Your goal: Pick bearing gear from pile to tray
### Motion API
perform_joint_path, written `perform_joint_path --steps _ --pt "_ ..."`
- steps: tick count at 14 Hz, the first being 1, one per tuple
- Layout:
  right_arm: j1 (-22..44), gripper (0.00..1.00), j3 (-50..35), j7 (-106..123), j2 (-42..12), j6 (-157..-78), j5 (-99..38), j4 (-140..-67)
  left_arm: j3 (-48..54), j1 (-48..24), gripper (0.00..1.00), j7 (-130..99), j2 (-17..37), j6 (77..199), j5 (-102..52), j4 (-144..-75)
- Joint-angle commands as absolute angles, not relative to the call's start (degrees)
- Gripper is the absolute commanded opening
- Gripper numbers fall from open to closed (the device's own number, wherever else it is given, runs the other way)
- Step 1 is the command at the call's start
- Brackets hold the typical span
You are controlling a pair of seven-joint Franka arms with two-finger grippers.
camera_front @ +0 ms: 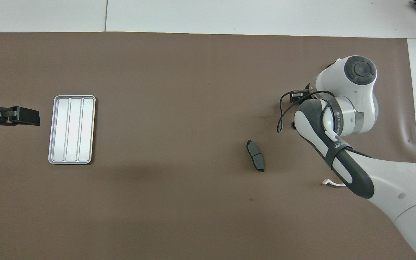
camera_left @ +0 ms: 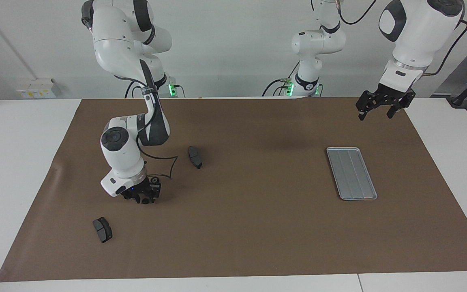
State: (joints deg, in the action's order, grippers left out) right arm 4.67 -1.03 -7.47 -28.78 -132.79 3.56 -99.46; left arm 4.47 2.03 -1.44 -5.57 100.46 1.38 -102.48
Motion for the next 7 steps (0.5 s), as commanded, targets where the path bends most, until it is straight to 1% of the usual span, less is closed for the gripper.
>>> perform_joint_path --steps 1,7 --pt "4.22 0.54 -1.32 -5.98 -29.18 -133.42 4.22 -99.75 4.92 2.9 1.0 -1.76 -6.77 99.93 0.7 -103.36" --pt "4.13 0.54 -1.23 -5.89 -29.0 -133.51 4.22 -100.46 4.92 2.9 1.0 -1.76 -6.77 99.93 0.7 -103.36"
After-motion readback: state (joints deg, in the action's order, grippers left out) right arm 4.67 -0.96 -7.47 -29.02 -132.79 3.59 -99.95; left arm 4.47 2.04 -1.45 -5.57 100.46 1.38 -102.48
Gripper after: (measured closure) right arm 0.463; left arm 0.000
